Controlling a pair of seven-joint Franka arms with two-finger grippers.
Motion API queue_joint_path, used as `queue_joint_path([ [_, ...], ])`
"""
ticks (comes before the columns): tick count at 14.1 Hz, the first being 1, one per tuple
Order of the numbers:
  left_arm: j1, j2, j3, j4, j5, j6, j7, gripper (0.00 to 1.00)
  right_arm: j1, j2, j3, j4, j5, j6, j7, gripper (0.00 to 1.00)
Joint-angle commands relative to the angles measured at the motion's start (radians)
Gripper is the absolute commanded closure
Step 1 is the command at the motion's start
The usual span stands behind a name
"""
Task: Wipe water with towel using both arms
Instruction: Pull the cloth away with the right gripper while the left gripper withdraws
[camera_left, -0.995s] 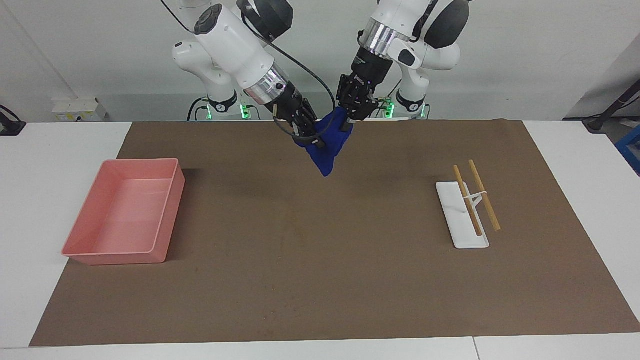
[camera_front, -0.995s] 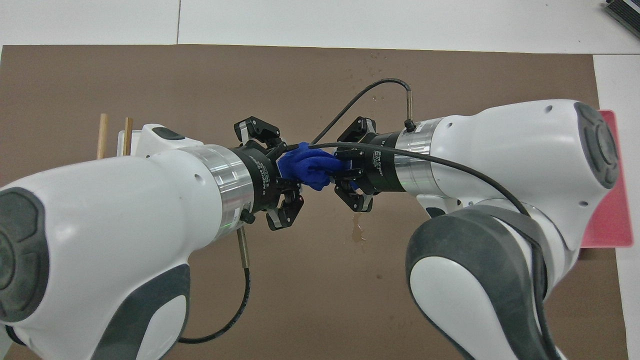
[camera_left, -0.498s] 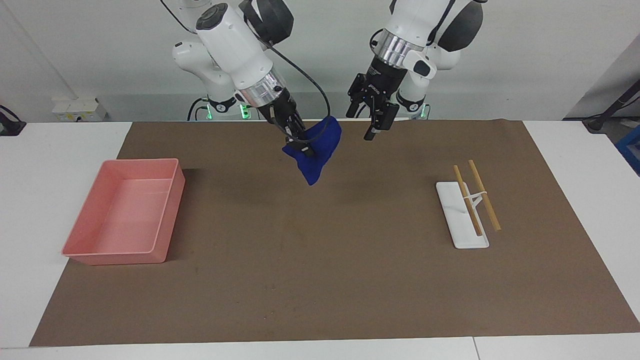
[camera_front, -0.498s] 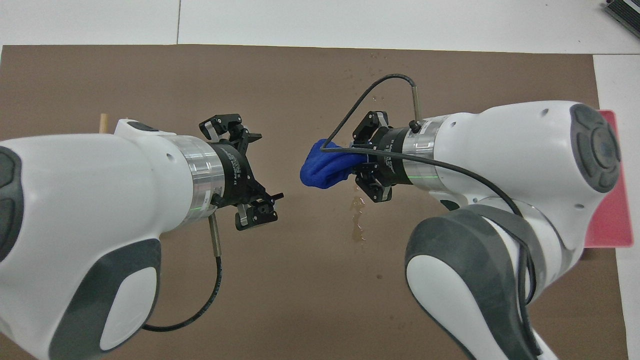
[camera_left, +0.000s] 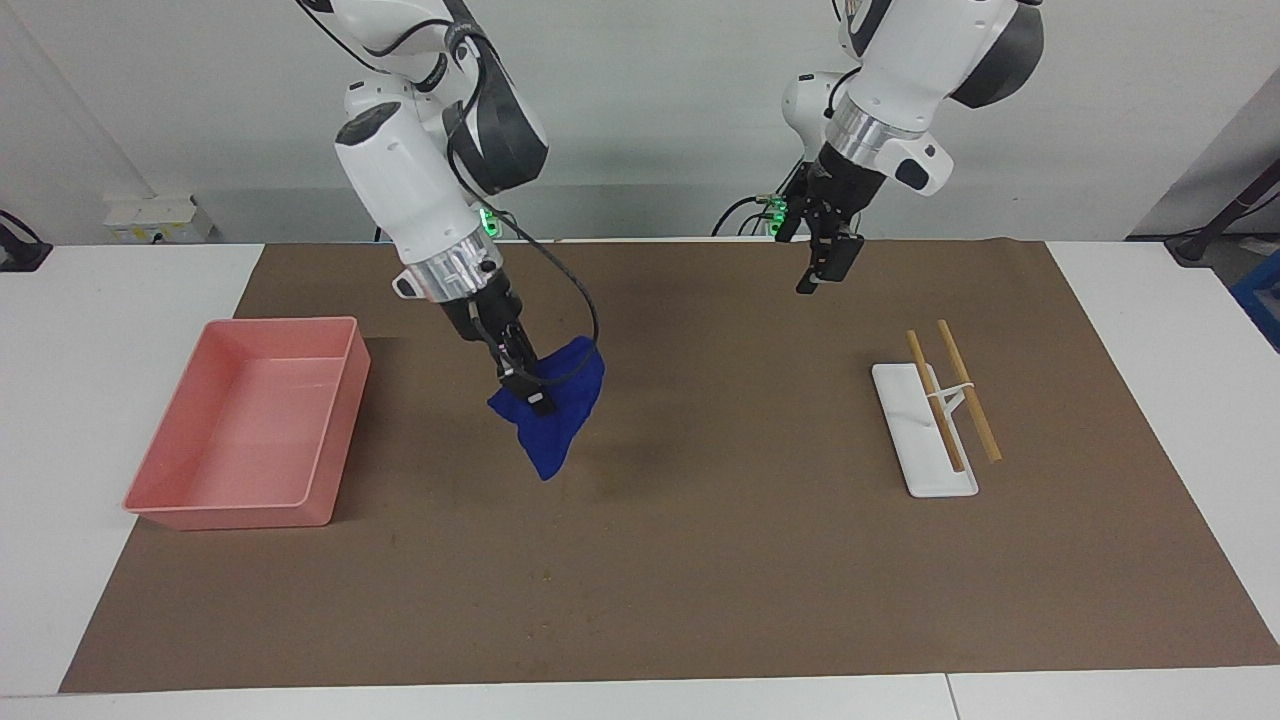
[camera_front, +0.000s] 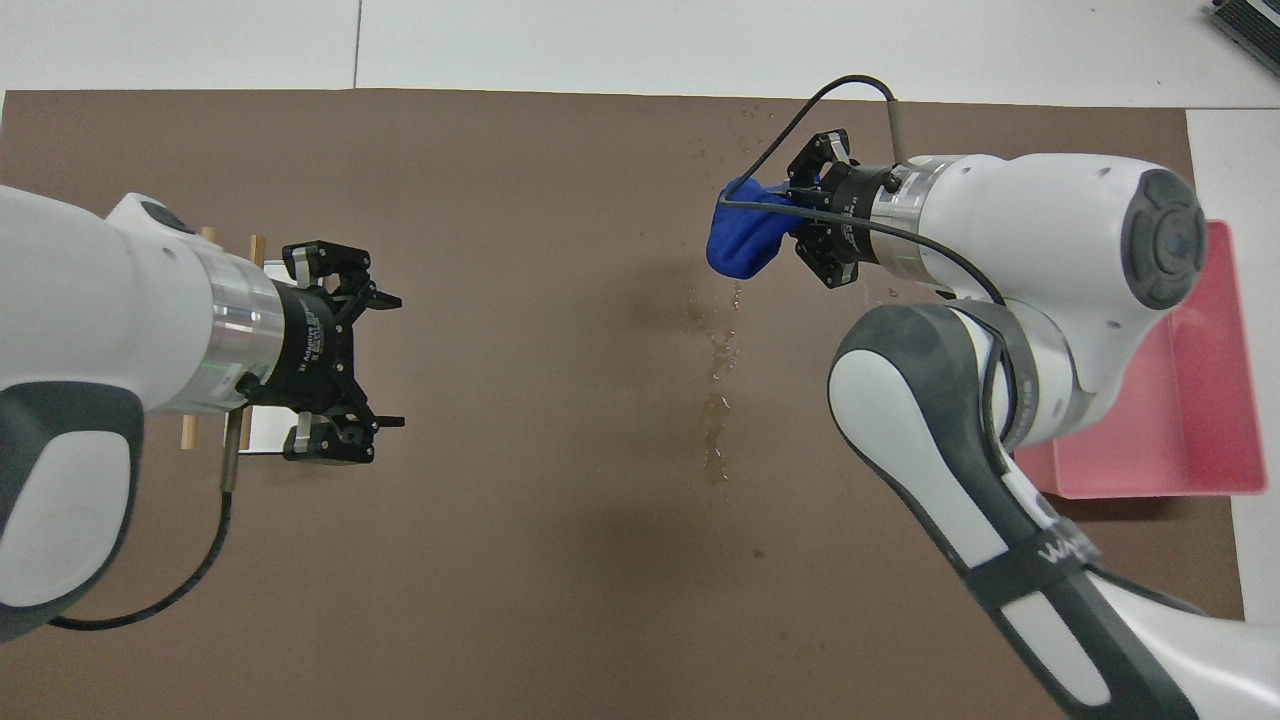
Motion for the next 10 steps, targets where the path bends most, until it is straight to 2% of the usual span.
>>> queue_joint_path([
  [1,0.105,-0.032,-0.009,-0.021,-0.005,-0.068,0.177,0.0,-0.017,0.169,0.008,0.146,-0.088,0.091,-0.069,1.0],
  [7,0.275,-0.038,-0.007,-0.029,-0.005,-0.065,0.407,0.0,-0.032,0.395,0.008,0.203,-0.1,0.304,-0.166,1.0],
  [8,0.3,-0.037,-0.007,-0.029,-0.005,-0.047,0.41,0.0,-0.025,0.418,0.008,0.203,-0.099,0.335,-0.17,1.0],
  [10,0.37,-0.035,-0.007,-0.028,-0.005,-0.022,0.408,0.0,-0.02,0.415,0.01,0.185,-0.096,0.342,-0.161,1.0],
])
